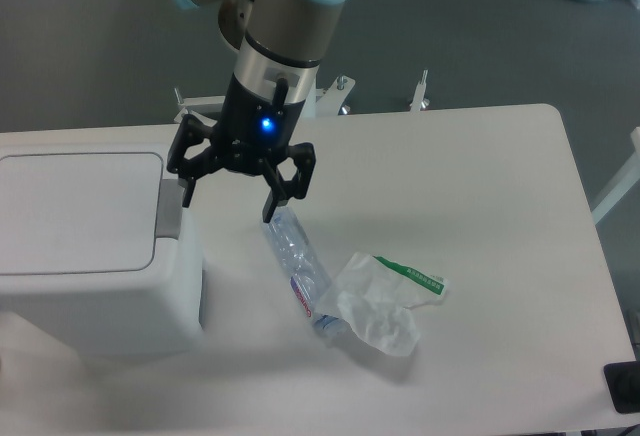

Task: Open the trash can
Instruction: 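Lower the gripper onto the lid edge and hook under it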

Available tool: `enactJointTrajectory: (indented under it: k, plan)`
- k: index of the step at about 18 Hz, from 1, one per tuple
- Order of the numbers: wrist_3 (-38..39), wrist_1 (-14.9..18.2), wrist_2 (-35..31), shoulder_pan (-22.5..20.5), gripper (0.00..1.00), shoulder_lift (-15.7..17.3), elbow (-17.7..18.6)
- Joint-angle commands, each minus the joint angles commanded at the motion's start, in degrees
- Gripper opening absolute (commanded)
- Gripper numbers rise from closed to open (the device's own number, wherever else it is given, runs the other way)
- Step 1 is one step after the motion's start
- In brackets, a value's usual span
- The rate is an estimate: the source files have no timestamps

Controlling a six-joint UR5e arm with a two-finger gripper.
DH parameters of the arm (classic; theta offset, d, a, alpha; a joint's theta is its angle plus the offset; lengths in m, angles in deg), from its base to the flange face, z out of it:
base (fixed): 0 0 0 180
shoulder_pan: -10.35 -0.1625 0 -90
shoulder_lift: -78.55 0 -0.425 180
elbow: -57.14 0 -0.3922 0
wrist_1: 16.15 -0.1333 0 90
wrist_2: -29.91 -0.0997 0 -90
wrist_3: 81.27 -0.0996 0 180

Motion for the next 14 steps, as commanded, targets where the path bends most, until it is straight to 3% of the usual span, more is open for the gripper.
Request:
enactJointTrajectory:
  k: [14]
  plan:
    - [-0.09, -0.09, -0.09, 0.09, 1.00, 0.00, 0.70]
